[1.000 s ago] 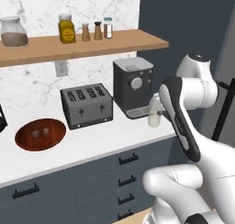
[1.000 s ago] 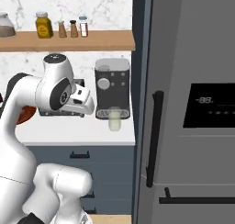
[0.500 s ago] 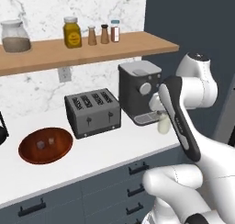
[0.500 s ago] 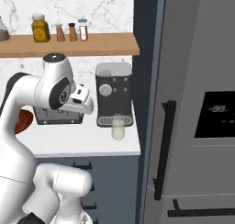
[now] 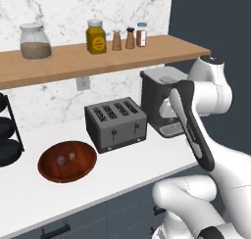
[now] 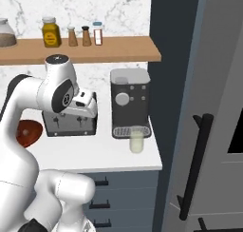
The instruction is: Grab a lemon wedge from the fridge and one ice cube from the ice bowl, and put them in the glass of lemonade.
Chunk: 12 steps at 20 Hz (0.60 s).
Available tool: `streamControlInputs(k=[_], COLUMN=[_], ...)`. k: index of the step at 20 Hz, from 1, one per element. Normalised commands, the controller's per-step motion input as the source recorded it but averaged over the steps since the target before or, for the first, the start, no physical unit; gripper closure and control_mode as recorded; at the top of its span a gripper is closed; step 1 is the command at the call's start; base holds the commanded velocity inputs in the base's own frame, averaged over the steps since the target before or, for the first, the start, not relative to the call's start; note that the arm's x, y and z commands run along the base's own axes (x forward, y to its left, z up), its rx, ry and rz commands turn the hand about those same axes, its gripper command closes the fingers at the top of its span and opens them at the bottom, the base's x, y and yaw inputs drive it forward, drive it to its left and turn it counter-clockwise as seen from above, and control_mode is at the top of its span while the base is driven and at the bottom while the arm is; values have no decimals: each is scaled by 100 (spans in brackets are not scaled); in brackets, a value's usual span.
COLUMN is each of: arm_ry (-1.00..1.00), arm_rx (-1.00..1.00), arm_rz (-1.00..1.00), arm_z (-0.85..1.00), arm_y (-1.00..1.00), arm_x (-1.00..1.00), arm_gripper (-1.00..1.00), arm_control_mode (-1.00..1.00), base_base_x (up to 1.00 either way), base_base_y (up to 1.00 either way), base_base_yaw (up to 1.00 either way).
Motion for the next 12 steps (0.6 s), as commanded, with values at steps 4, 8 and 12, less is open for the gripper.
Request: streamControlInputs(k=[4, 8, 12], arm_ry=[0, 0, 0], arm_rx=[0, 0, 0], arm_rz=[0, 0, 0], arm_z=[0, 0, 0], arm_y=[0, 0, 0], arm_x=[0, 0, 0], arm_gripper=[-100, -100, -100], arm_control_mode=[100, 100, 100], base_base_x=[1, -4, -3], base_base_y=[18, 0, 0], base_base_yaw=[0, 0, 0])
